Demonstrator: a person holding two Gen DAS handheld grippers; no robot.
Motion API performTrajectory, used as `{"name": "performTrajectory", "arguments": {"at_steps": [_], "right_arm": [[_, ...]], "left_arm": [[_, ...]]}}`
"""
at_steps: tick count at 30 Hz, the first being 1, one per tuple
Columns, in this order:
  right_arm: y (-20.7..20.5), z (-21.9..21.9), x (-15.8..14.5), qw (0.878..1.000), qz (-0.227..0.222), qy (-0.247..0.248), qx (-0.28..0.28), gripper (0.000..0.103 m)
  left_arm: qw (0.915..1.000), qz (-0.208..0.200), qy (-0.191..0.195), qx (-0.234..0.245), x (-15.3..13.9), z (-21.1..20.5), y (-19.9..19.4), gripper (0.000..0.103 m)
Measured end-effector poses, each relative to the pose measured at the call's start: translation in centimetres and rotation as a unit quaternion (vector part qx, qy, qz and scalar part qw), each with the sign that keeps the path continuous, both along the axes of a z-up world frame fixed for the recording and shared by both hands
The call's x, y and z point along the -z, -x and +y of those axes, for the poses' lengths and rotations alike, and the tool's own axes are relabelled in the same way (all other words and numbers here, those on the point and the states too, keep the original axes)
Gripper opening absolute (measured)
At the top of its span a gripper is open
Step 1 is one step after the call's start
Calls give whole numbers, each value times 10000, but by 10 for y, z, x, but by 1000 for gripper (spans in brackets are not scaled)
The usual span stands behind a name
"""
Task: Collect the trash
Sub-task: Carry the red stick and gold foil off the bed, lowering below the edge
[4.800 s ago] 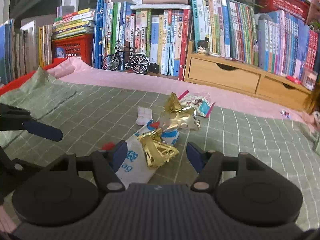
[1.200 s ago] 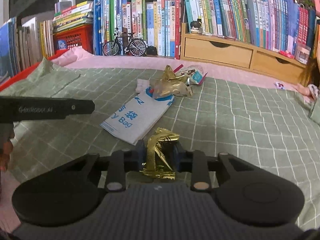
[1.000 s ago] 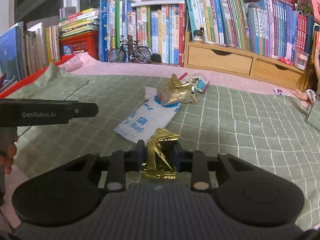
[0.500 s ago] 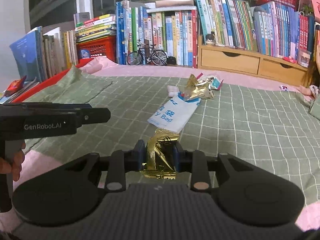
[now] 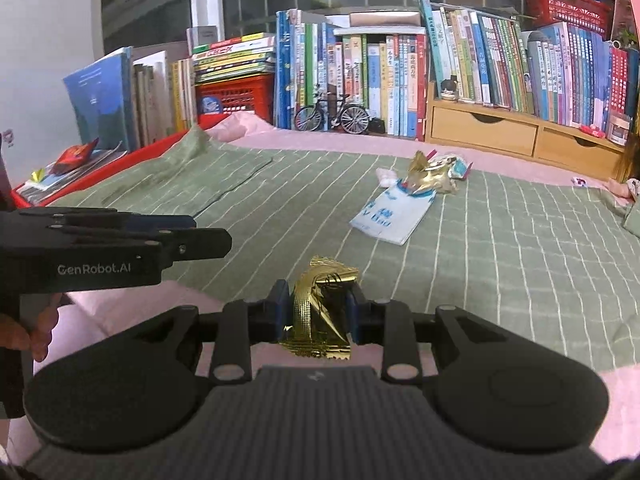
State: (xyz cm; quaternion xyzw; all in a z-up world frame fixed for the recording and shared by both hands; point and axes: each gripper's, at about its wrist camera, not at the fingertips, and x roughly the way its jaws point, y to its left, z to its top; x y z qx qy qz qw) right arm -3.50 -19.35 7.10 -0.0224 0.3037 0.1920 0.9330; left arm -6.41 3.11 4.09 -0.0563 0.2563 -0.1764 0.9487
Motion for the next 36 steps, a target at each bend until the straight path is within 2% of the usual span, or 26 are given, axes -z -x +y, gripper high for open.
{"name": "performTrajectory", "arguments": {"at_steps": [7,12,16,25,33,36], "right_arm": [[26,4,3,9999,-25,-49,-152,35],[41,4,11,9996,112,-162,-223,35],[52,3,16,9992,218,-217,-268,35],[75,4,30,9978,504,-319,-276,35],[87,3,41,9960,754,-396,-254,34],[89,2,46,9955,849,-368,-217,34]], "left_arm": [[9999,93,106,32,8,9,28,42],[9998,167,8,124,14,12,47,42],[9996,210,104,149,18,18,62,42],[9978,462,-98,463,38,18,93,42],[9951,723,-200,644,57,15,104,42],[9941,858,-108,654,62,17,104,42]]}}
